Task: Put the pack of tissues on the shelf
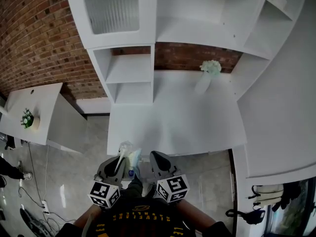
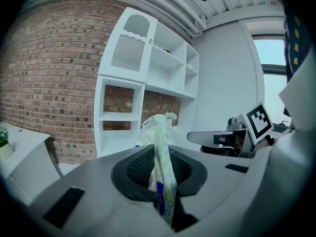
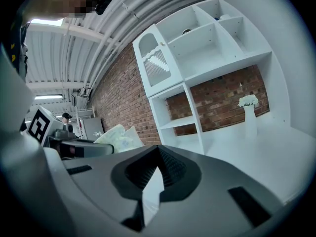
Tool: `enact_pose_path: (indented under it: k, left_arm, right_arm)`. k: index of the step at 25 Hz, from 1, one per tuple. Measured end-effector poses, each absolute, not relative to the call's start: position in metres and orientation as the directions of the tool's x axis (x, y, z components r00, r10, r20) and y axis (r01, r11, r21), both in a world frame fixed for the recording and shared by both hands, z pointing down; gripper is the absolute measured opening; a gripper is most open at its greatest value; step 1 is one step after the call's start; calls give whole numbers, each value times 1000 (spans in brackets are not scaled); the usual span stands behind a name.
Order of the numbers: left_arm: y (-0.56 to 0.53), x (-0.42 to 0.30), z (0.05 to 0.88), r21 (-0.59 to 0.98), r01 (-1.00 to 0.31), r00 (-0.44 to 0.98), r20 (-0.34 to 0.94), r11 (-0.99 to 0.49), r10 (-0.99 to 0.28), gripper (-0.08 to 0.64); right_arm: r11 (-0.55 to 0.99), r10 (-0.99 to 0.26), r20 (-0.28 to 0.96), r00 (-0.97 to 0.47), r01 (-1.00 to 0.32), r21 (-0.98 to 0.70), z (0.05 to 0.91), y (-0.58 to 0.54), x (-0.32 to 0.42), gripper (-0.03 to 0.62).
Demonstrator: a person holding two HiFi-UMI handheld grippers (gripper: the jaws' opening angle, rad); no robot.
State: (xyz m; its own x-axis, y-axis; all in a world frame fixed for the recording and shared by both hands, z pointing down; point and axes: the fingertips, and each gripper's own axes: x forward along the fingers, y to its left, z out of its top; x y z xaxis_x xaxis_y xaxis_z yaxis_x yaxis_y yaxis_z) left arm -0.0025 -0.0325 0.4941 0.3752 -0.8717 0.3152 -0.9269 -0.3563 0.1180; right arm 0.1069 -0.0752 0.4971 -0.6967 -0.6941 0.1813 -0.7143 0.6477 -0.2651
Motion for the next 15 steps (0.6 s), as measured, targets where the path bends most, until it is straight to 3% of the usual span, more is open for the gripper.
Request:
enact_pose_path:
  k: [15]
  left_arm:
    - [-121,-51,484,117,-911,412,284,-396,-866,38]
  right_arm:
    - [627,-716,195,-670,-740,-243,491,-155,58,-2]
